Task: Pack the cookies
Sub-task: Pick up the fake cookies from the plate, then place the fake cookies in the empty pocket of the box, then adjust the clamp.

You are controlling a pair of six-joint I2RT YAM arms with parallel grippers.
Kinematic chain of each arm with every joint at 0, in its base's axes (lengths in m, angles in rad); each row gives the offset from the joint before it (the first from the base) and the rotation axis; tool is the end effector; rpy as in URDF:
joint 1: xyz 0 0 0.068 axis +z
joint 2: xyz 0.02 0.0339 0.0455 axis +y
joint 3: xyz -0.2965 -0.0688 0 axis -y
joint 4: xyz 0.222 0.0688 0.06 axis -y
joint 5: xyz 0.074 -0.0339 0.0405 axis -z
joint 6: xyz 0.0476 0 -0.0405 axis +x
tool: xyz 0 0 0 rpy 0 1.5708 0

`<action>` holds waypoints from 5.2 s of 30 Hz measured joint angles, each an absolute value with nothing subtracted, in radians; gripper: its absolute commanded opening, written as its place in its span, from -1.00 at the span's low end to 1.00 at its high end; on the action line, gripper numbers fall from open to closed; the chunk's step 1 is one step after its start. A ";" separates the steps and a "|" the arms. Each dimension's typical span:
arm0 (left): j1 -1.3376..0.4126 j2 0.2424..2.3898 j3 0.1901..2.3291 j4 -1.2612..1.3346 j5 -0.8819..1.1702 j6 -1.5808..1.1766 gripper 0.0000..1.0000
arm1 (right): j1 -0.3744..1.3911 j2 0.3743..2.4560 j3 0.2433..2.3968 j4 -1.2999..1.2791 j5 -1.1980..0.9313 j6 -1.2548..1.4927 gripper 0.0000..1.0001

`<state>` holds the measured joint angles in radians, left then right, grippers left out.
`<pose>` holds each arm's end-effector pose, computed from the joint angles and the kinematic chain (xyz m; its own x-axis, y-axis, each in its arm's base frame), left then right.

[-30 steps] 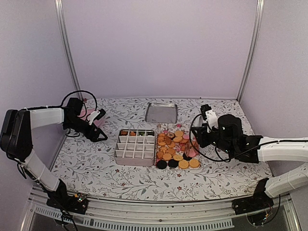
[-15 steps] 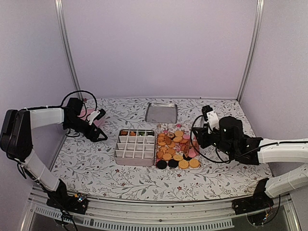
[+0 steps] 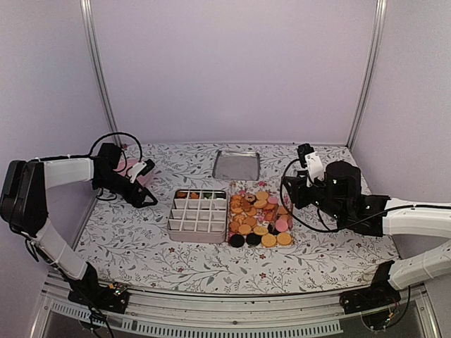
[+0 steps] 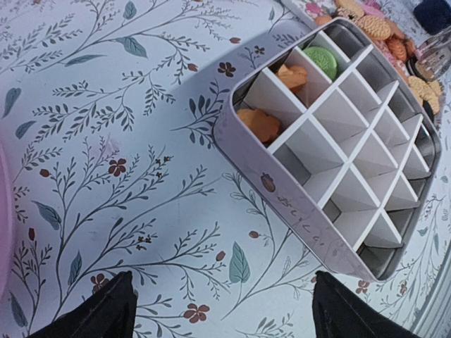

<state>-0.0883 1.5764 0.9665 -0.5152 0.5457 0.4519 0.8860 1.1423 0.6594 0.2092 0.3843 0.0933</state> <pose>0.2841 -0.0500 0.2285 -0.6783 0.4348 -0.5923 0.6608 0.7135 -0.2331 0.1625 0.1707 0.3013 -0.2159 -0.1278 -0.9680 -0.4717 0.8817 -0.0112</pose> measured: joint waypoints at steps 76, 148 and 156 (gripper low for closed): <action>-0.088 1.563 0.966 -0.511 0.568 0.452 0.74 | 0.883 1.823 1.271 0.442 0.072 0.043 -0.33; -0.444 1.644 1.282 -0.777 1.285 0.591 0.60 | 0.875 1.562 1.035 0.615 -0.343 0.301 -0.35; -0.458 1.644 1.235 -0.718 1.249 0.548 0.43 | 0.875 1.606 1.098 0.642 -0.404 0.315 -0.36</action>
